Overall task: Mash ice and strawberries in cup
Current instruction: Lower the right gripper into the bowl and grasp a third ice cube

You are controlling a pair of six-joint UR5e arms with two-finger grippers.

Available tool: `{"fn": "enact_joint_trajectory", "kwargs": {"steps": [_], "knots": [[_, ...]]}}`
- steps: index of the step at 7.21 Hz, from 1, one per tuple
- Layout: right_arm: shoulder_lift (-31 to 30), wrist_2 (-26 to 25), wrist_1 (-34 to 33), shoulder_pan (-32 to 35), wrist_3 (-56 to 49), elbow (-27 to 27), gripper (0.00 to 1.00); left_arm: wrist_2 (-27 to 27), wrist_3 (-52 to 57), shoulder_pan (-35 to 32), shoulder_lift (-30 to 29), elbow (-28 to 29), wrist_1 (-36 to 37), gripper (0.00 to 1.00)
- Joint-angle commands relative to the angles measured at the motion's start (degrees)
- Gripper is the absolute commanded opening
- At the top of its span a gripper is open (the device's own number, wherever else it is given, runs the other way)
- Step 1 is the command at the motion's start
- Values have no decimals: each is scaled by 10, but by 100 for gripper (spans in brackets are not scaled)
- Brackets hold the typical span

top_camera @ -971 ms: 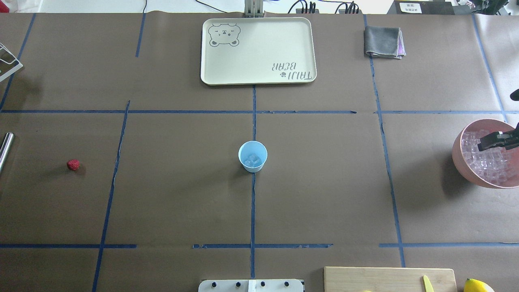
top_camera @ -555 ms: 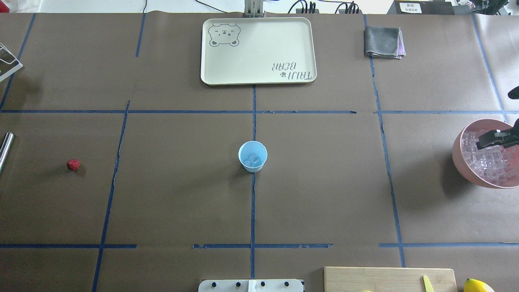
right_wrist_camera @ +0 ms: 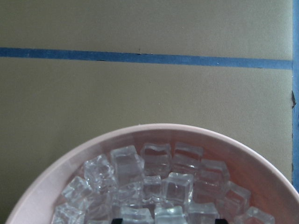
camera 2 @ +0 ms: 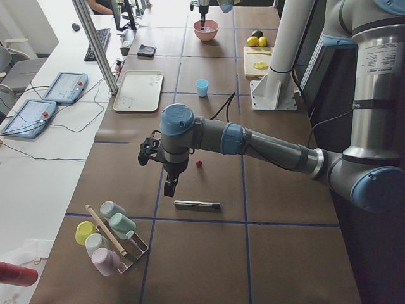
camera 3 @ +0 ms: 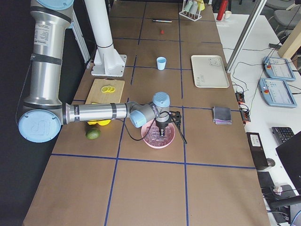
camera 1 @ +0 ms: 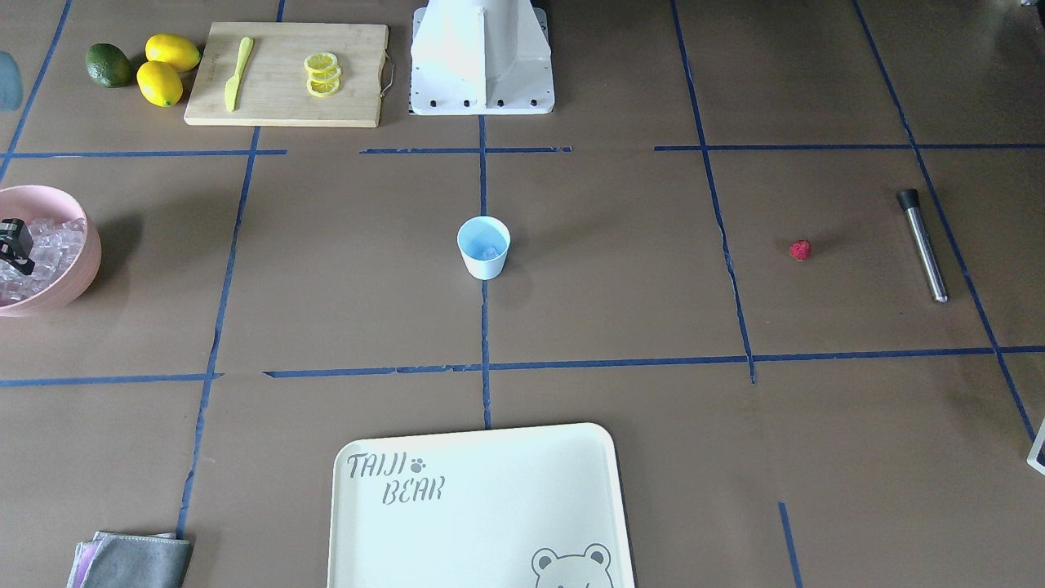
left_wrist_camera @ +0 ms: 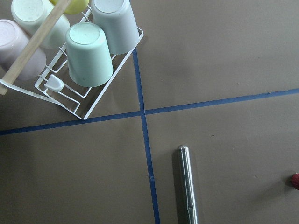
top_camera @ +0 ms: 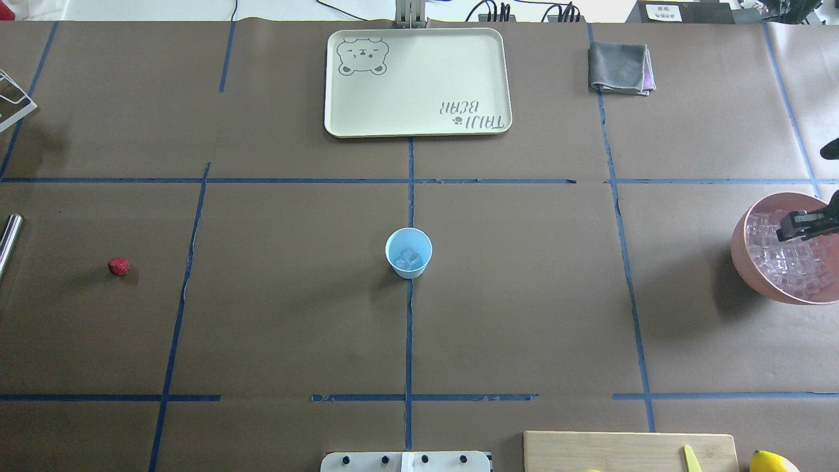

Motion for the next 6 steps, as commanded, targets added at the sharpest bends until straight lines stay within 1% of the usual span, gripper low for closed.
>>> {"fn": "enact_joint_trajectory", "kwargs": {"steps": [1,3,4,5,6], "knots": [[-1,7,-2,2,-5,4,0,0,0,0,0,-1,0,100],[-11,29,-6,37,-5,47,0,0,0,0,1,-1,0,100],[-17,48,-34,54,-5,88,0,0,0,0,1,-1,0,100],[-10,46,-121,56,-5,147,0,0,0,0,1,0,0,100],[35,46,-216,44,-4,190,0,0,0,0,1,0,0,100]]}}
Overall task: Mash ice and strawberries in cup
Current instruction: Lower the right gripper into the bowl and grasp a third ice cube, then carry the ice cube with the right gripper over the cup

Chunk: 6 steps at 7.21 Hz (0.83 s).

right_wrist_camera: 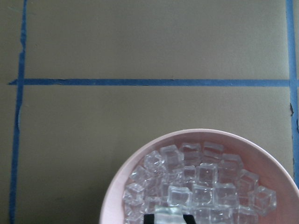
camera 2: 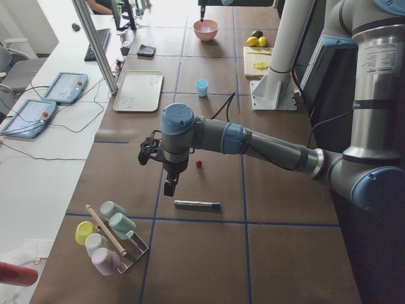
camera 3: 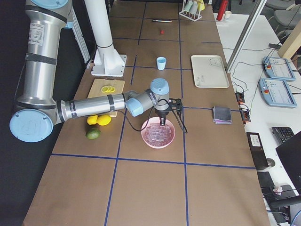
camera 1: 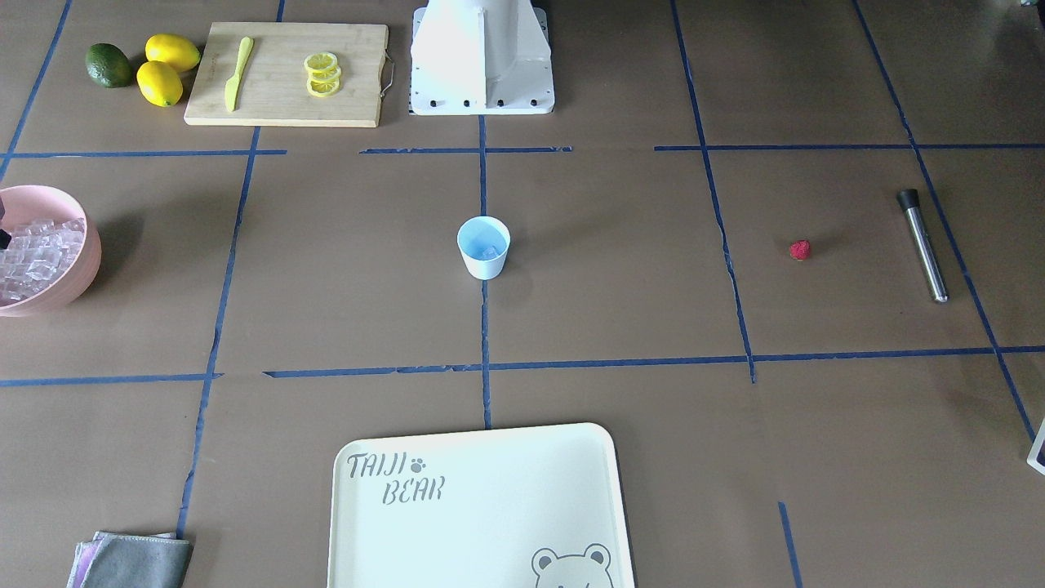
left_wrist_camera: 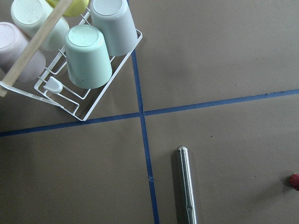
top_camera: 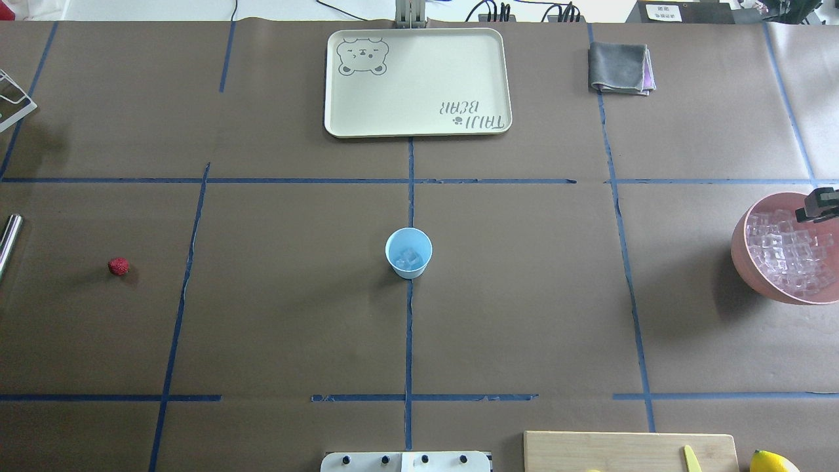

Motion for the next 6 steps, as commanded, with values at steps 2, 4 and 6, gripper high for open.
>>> {"fn": "enact_joint_trajectory", "kwargs": {"steps": [2,4,6], "knots": [[206,-7,-293,-43,9,61,0,0,-3,0,1,1,1,100],[351,-15,-397,-124,123,56,0,0,-9,1,1,1,1,100],[460,-69,-394,-236,286,14,0,0,-9,1,1,4,1,100]]}}
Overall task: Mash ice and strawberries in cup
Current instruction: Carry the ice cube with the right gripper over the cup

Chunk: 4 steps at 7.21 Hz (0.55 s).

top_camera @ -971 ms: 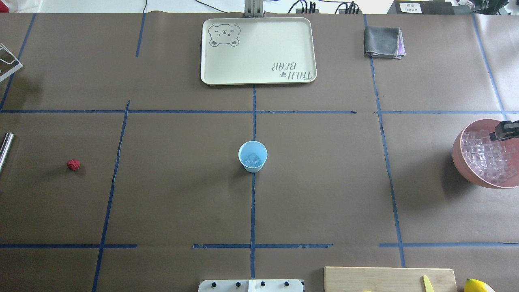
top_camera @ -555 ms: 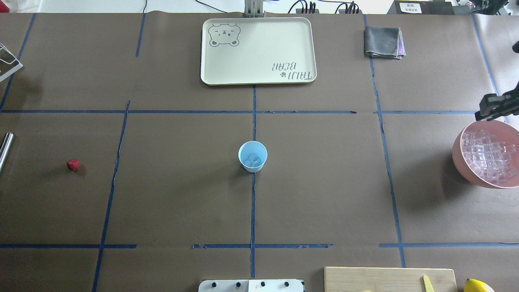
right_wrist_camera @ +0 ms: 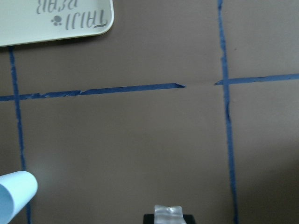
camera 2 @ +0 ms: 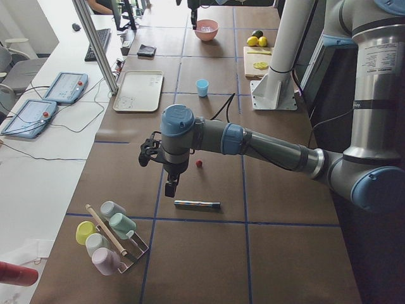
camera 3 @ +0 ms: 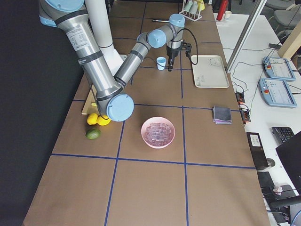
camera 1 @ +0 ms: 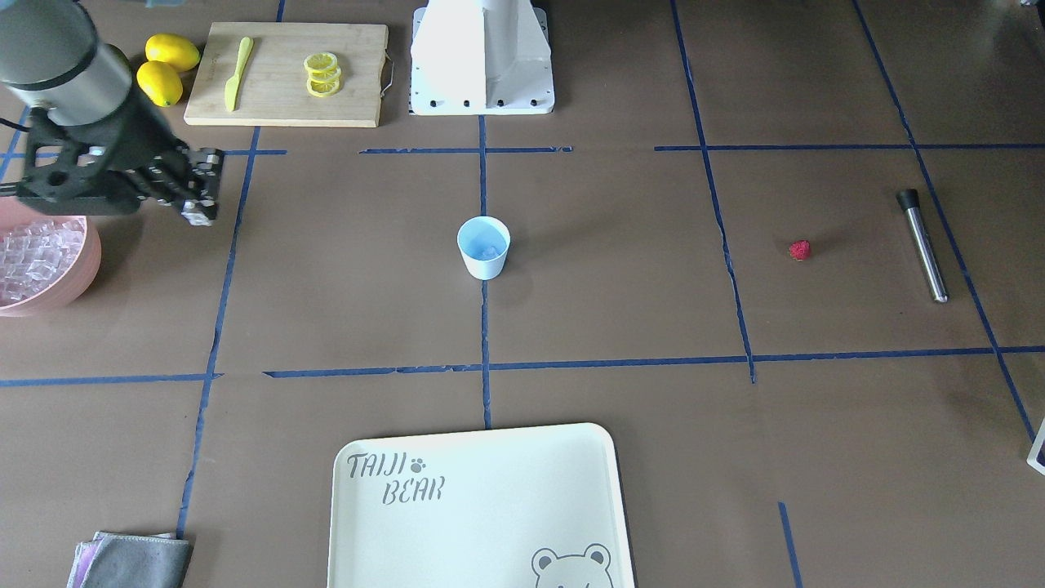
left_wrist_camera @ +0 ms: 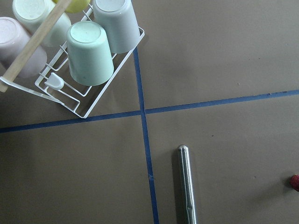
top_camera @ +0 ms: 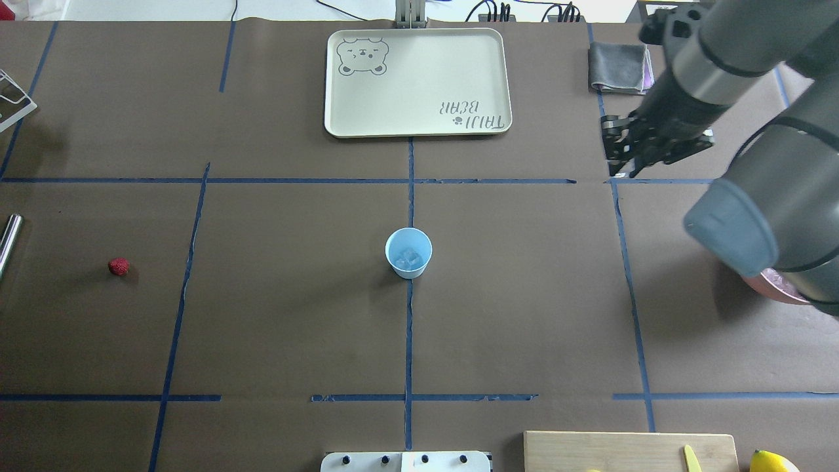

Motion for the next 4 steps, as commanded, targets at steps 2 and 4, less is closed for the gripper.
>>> {"fn": "enact_joint_trajectory", "kwargs": {"steps": [2,4], "knots": [[128,-93,77,-143,198,-113,0,0,0,1,-1,2,0,100],[193,-130,118,-179,237,-226,1,0,0,1,0,3,0,100]]}}
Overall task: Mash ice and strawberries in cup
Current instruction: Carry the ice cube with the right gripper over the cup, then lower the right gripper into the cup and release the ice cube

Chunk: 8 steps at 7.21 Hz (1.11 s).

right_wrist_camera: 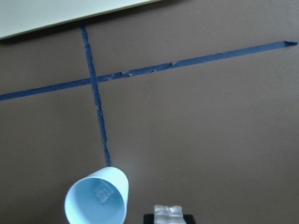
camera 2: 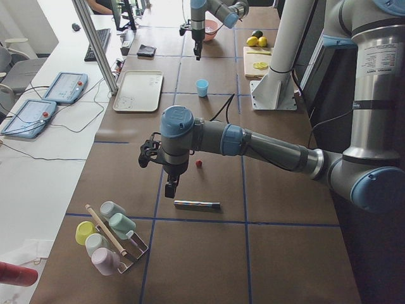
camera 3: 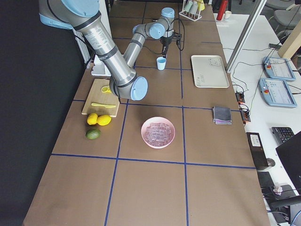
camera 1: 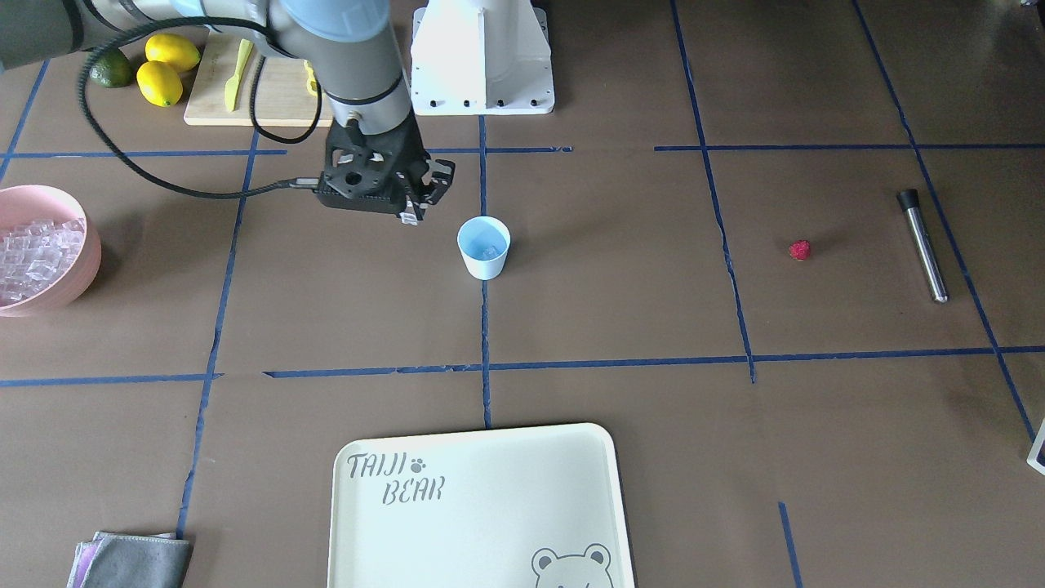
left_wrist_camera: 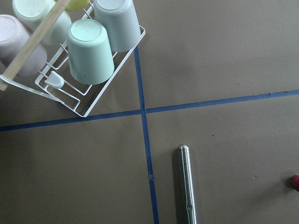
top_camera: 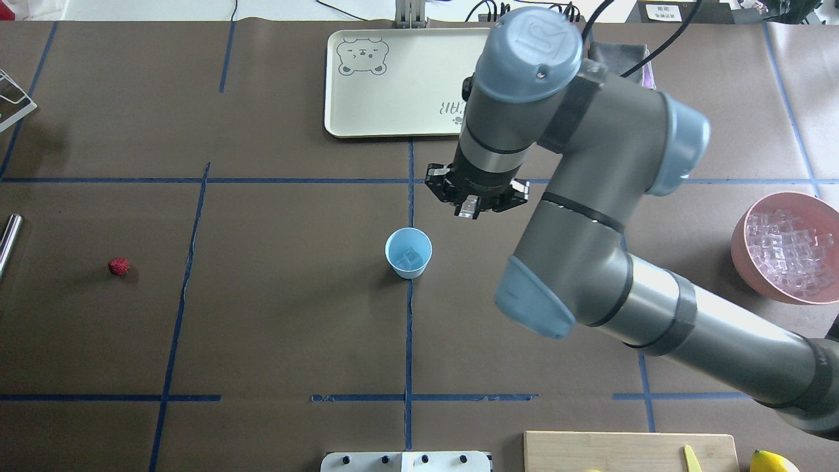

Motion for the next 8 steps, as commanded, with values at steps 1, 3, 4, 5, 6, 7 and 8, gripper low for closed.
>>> {"fn": "enact_joint_trajectory", "kwargs": {"steps": [1,3,4,5,6,7,8], "knots": [[56,-23,23,-35,28,-93,1,0,0,0,-1,2,-1,100],[56,-43,23,-56,31,-109,2,0,0,0,0,2,-1,100],[57,-44,24,-58,31,-111,3,0,0,0,-1,3,-1,100],[57,-44,25,-62,32,-111,3,0,0,0,-1,2,-1,100],[61,-45,29,-64,34,-116,4,0,0,0,-1,3,-1,100],[79,-45,29,-65,34,-138,4,0,0,0,0,2,-1,100],[81,-45,28,-66,33,-143,8,0,0,0,-1,4,0,100]]}}
